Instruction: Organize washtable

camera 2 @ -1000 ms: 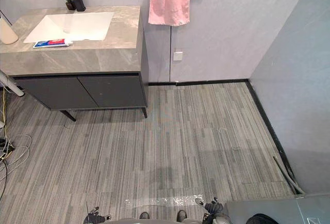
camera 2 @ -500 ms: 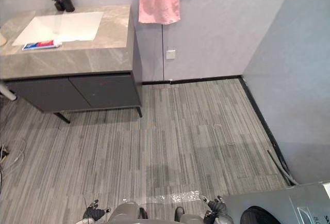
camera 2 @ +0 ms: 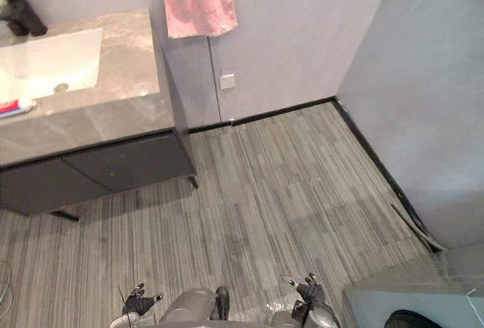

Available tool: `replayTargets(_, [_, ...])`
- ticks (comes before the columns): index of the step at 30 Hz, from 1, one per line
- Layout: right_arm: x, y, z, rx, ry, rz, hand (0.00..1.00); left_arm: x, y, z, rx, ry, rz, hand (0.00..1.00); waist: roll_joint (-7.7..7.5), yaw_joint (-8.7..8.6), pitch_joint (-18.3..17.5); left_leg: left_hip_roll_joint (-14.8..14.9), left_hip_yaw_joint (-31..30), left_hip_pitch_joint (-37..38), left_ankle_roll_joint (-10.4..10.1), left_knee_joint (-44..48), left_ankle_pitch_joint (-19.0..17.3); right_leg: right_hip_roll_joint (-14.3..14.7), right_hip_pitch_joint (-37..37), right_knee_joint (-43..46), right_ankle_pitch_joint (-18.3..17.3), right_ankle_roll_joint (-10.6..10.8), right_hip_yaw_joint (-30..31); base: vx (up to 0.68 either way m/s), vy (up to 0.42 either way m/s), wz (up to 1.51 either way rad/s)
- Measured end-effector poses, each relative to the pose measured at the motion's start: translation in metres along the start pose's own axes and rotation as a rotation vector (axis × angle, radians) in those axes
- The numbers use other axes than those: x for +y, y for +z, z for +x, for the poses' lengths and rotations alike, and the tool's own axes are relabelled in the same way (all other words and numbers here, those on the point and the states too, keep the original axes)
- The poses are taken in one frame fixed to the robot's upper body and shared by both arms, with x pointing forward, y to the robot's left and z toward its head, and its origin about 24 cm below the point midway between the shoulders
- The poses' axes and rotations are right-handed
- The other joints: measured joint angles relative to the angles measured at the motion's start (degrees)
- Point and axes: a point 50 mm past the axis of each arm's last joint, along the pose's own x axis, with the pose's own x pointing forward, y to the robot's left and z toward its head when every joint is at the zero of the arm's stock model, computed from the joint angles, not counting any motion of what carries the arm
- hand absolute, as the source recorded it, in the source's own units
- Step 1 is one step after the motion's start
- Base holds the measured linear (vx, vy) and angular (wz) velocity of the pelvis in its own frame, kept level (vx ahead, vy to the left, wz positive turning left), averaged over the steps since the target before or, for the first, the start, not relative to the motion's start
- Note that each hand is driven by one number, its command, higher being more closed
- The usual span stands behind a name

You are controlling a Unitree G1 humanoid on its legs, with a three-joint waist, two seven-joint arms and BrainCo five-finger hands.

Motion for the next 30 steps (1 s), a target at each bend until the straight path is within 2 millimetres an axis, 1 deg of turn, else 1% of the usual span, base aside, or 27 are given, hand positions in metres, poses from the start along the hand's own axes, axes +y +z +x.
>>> replayTargets(1, [0.002, 0.002, 0.0, -0.011, 0.01, 0.0, 0.0, -0.001, 0.003, 0.001, -0.007, -0.002, 0.0, 0.0, -0.18, -0.3, 0.0, -0.2, 0.3, 1.9, 0.1, -0.7, -0.5, -0.6, -2.5, 5.8, 0.1, 0.2, -1.8, 0.31, 0.122, -0.16])
replayTargets(2, [0.003, 0.004, 0.001, -0.018, 0.015, -0.005, 0.0, -0.004, 0.008, 0.003, -0.02, -0.013, 0.007, 0.0, -0.35, -0.44, 0.0, -0.3, 0.2, 4.5, 0.1, -2.0, -1.1, -2.0, -4.8, 10.6, -0.6, -1.0, -6.8, 0.38, 0.108, -0.05])
replayTargets(3, [0.005, 0.006, 0.002, -0.021, 0.019, -0.006, 0.0, -0.009, 0.013, 0.004, -0.033, -0.028, 0.016, 0.0, -0.42, -0.4, 0.4, -0.1, 0.2, 7.6, 0.0, -3.8, -1.1, -3.8, -5.8, 11.6, -1.9, -2.7, -13.1, 0.31, 0.054, 0.03])
replayTargets(5, [0.008, 0.007, 0.003, -0.016, 0.026, -0.006, 0.0, -0.018, 0.015, 0.005, -0.032, -0.057, 0.024, 0.0, 0.02, -0.93, 0.8, 0.8, 0.2, 11.3, -0.1, -6.3, -1.2, -4.6, -6.2, 8.8, -3.2, -4.1, -19.6, 0.33, -0.004, 0.08])
replayTargets(6, [0.011, 0.009, 0.004, -0.019, 0.036, -0.004, 0.0, -0.025, 0.014, 0.004, -0.027, -0.086, 0.033, 0.0, 0.02, -1.73, 0.8, 1.9, -0.1, 13.2, -0.7, -7.2, -1.5, -4.3, -6.7, 5.0, -3.2, -4.3, -23.2, 0.41, -0.066, 0.08])
replayTargets(7, [0.013, 0.01, 0.005, -0.018, 0.038, -0.004, 0.0, -0.029, 0.015, 0.004, -0.029, -0.11, 0.053, 0.0, -0.07, -1.85, 0.8, 3.0, -0.2, 14.5, -1.7, -7.5, -2.1, -3.2, -7.8, -0.1, -2.8, -4.8, -24.8, 0.34, -0.08, 0.05])
replayTargets(8, [0.013, 0.01, 0.005, -0.017, 0.039, -0.005, 0.0, -0.031, 0.018, 0.005, -0.036, -0.119, 0.059, 0.0, -0.15, -1.83, 0.7, 3.4, -0.3, 14.9, -2.2, -7.9, -2.3, -2.6, -8.6, -2.7, -2.1, -5.4, -25.1, 0.36, -0.133, 0.01])
replayTargets(10, [0.013, 0.011, 0.007, -0.013, 0.037, -0.006, 0.0, -0.033, 0.019, 0.006, -0.034, -0.125, 0.073, 0.0, -0.7, -2.12, 0.8, 4.1, -1.2, 16.6, -4.2, -7.9, -3.5, 0.2, -10.6, -12.0, 3.4, -6.6, -22.8, 0.44, -0.22, 0.12])
replayTargets(11, [0.013, 0.008, 0.006, 0.001, 0.036, -0.01, 0.0, -0.029, 0.02, 0.007, -0.036, -0.115, 0.081, 0.0, -1.83, -2.87, 0.6, 3.2, -3.1, 17.9, -5.3, -7.9, -4.1, 1.2, -10.2, -16.8, 10.8, -8.3, -19.4, 0.43, -0.242, 0.24])
replayTargets(12, [0.01, 0.01, 0.008, -0.001, 0.03, -0.016, 0.0, -0.032, 0.016, 0.006, -0.02, -0.117, 0.08, 0.0, -1.4, -3.3, 0.5, 3.6, -4.4, 18.6, -6.1, -7.9, -4.7, 1.5, -9.9, -15.1, 11.5, -8.8, -18.9, 0.42, -0.231, 0.19])
replayTargets(13, [0.007, 0.013, 0.009, -0.007, 0.026, -0.028, 0.0, -0.038, 0.014, 0.005, -0.01, -0.131, 0.077, 0.0, 0.3, -3.2, 0.3, 5.3, -6.2, 18.8, -7.6, -7.1, -4.0, 2.3, -9.6, -13.7, 9.7, -8.9, -19.5, 0.4, -0.246, 0.15])
replayTargets(14, [0.003, 0.015, 0.009, -0.01, 0.013, -0.024, 0.0, -0.046, 0.015, 0.004, -0.015, -0.146, 0.067, 0.0, 1.39, -3.43, 0.4, 6.0, -8.0, 17.7, -8.5, -3.5, -3.4, 2.8, -8.9, -13.6, 7.8, -9.5, -20.3, 0.4, -0.239, 0.09])
replayTargets(15, [0.002, 0.016, 0.01, -0.014, 0.012, -0.025, 0.0, -0.048, 0.016, 0.004, -0.019, -0.15, 0.061, 0.0, 2.0, -3.38, 0.6, 6.5, -8.8, 16.4, -8.8, -0.3, -3.2, 3.4, -8.2, -14.0, 7.1, -9.6, -20.8, 0.41, -0.274, 0.3])
replayTargets(16, [0.002, 0.019, 0.011, -0.023, 0.013, -0.028, 0.0, -0.05, 0.02, 0.004, -0.027, -0.148, 0.036, 0.0, 2.79, -3.74, 1.0, 7.9, -10.6, 11.6, -9.5, 10.2, -1.5, 4.5, -5.5, -15.5, 6.0, -10.1, -22.2, 0.38, -0.25, 0.31])
replayTargets(17, [0.003, 0.017, 0.01, -0.015, 0.015, -0.031, 0.0, -0.051, 0.026, 0.005, -0.044, -0.147, 0.012, 0.0, 3.03, -3.67, 1.7, 9.5, -11.8, 6.5, -9.7, 23.0, 4.0, 5.8, -1.5, -18.0, 5.4, -10.8, -23.0, 0.36, -0.233, 0.33])
replayTargets(18, [0.003, 0.016, 0.01, -0.012, 0.016, -0.029, 0.0, -0.051, 0.028, 0.005, -0.053, -0.141, -0.001, 0.0, 2.86, -3.28, 2.2, 10.8, -11.8, 4.0, -9.9, 29.0, 6.4, 6.6, 0.9, -19.6, 5.2, -11.2, -23.4, 0.33, -0.171, 0.15])
replayTargets(19, [0.006, 0.012, 0.009, -0.002, 0.022, -0.018, 0.0, -0.051, 0.033, 0.005, -0.076, -0.139, -0.015, 0.0, 2.62, -2.7, 2.6, 12.6, -10.2, 0.1, -9.5, 36.9, 6.0, 7.7, 4.9, -22.1, 4.6, -12.0, -23.5, 0.32, -0.124, 0.05])
replayTargets(20, [0.013, 0.009, 0.008, 0.006, 0.035, -0.005, 0.0, -0.05, 0.039, 0.005, -0.102, -0.139, -0.021, 0.0, 1.74, -2.41, 2.9, 13.2, -8.1, -3.5, -9.0, 39.7, 5.6, 7.8, 7.9, -24.2, 4.2, -11.9, -23.5, 0.31, -0.119, 0.01])
replayTargets(21, [0.015, 0.009, 0.007, 0.008, 0.04, -0.001, 0.0, -0.051, 0.042, 0.005, -0.113, -0.14, -0.022, 0.0, 1.42, -2.31, 2.9, 13.2, -7.0, -5.1, -8.8, 39.3, 5.4, 7.8, 9.0, -25.3, 4.1, -11.9, -23.4, 0.33, -0.105, -0.05])
replayTargets(22, [0.017, 0.007, 0.007, 0.013, 0.043, 0.012, 0.0, -0.053, 0.046, 0.005, -0.132, -0.146, -0.03, 0.0, 1.29, -1.51, 2.9, 13.2, -4.1, -8.1, -7.6, 34.3, 4.0, 7.6, 11.3, -27.7, 4.3, -11.1, -23.2, 0.26, -0.051, -0.07])
replayTargets(23, [0.018, 0.007, 0.007, 0.015, 0.044, 0.013, 0.0, -0.053, 0.047, 0.005, -0.135, -0.147, -0.031, 0.0, 1.24, -1.43, 3.0, 13.0, -3.1, -8.9, -7.6, 30.6, 3.3, 7.4, 12.0, -28.4, 4.2, -10.8, -23.1, 0.28, -0.013, -0.06])
replayTargets(25, [0.018, 0.007, 0.007, 0.018, 0.042, 0.015, 0.0, -0.053, 0.049, 0.005, -0.142, -0.146, -0.03, 0.0, 1.23, -1.52, 3.1, 11.3, 0.0, -10.1, -7.6, 13.9, 3.4, 6.4, 14.7, -30.9, 3.8, -9.5, -23.2, 0.37, 0.118, 0.07])
replayTargets(26, [0.016, 0.006, 0.007, 0.022, 0.036, 0.011, 0.0, -0.054, 0.048, 0.005, -0.139, -0.148, -0.025, 0.0, 1.21, -1.47, 3.0, 9.5, 1.2, -9.2, -7.6, 0.5, 5.3, 5.5, 16.2, -31.6, 3.0, -7.8, -23.2, 0.47, 0.201, 0.06])
replayTargets(27, [0.015, 0.006, 0.008, 0.024, 0.033, 0.008, 0.0, -0.054, 0.048, 0.005, -0.139, -0.149, -0.02, 0.0, 1.18, -1.32, 3.1, 8.8, 1.4, -8.2, -6.1, -2.5, 9.9, 5.1, 16.7, -31.8, 2.5, -6.9, -23.0, 0.39, 0.209, -0.08])
replayTargets(28, [0.012, 0.005, 0.008, 0.031, 0.027, 0.0, 0.0, -0.052, 0.046, 0.005, -0.134, -0.146, -0.016, 0.0, 1.23, -1.16, 2.9, 8.2, 2.2, -6.9, -4.8, -4.2, 12.7, 4.7, 17.0, -31.8, 2.1, -6.2, -22.2, 0.33, 0.16, -0.18])
replayTargets(29, [0.017, 0.0, 0.007, 0.054, 0.038, -0.001, 0.0, -0.047, 0.047, 0.007, -0.133, -0.132, -0.001, 0.0, -0.79, -0.75, 2.4, 6.1, 3.8, -5.6, -3.7, -6.0, 12.4, 2.6, 17.7, -32.9, 2.4, -5.4, -21.1, 0.42, 0.184, -0.27])
replayTargets(30, [0.021, 0.001, 0.007, 0.051, 0.047, 0.002, 0.0, -0.041, 0.047, 0.008, -0.132, -0.117, 0.007, 0.0, -1.87, -0.4, 2.3, 5.0, 4.6, -5.7, -2.0, -5.0, 11.2, 1.3, 17.7, -33.4, 3.1, -4.4, -20.0, 0.41, 0.166, -0.2])
